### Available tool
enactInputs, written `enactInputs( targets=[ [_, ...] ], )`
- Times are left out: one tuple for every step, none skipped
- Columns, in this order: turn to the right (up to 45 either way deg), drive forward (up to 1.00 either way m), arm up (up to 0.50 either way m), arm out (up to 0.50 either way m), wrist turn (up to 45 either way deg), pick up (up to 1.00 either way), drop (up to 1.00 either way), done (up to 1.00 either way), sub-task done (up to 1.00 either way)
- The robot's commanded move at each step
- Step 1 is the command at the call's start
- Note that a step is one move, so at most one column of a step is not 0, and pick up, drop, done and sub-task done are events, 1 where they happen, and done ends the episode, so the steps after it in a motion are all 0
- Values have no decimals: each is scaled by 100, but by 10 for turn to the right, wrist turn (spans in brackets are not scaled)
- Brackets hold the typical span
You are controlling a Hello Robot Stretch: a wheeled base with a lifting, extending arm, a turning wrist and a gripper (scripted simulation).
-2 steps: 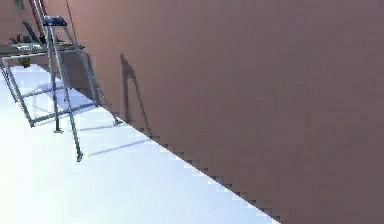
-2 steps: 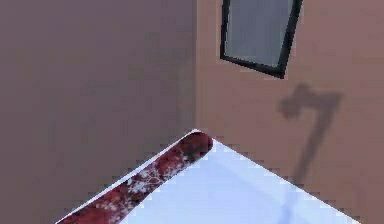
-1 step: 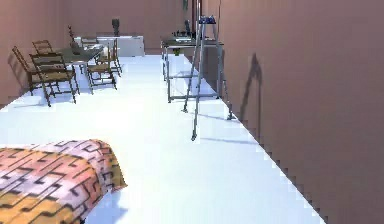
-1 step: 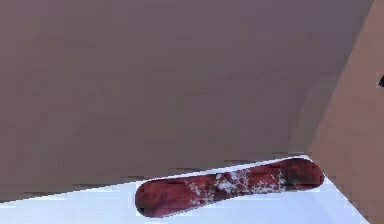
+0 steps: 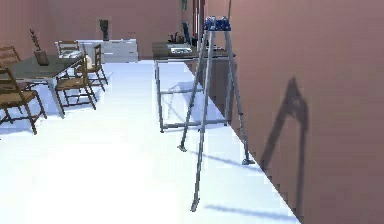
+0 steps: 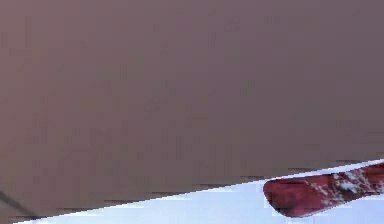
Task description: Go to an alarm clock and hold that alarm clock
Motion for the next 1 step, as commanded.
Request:
enactInputs(
  targets=[
    [-30, 0, 0, 0, 0, 0, 0, 0, 0]
  ],
)
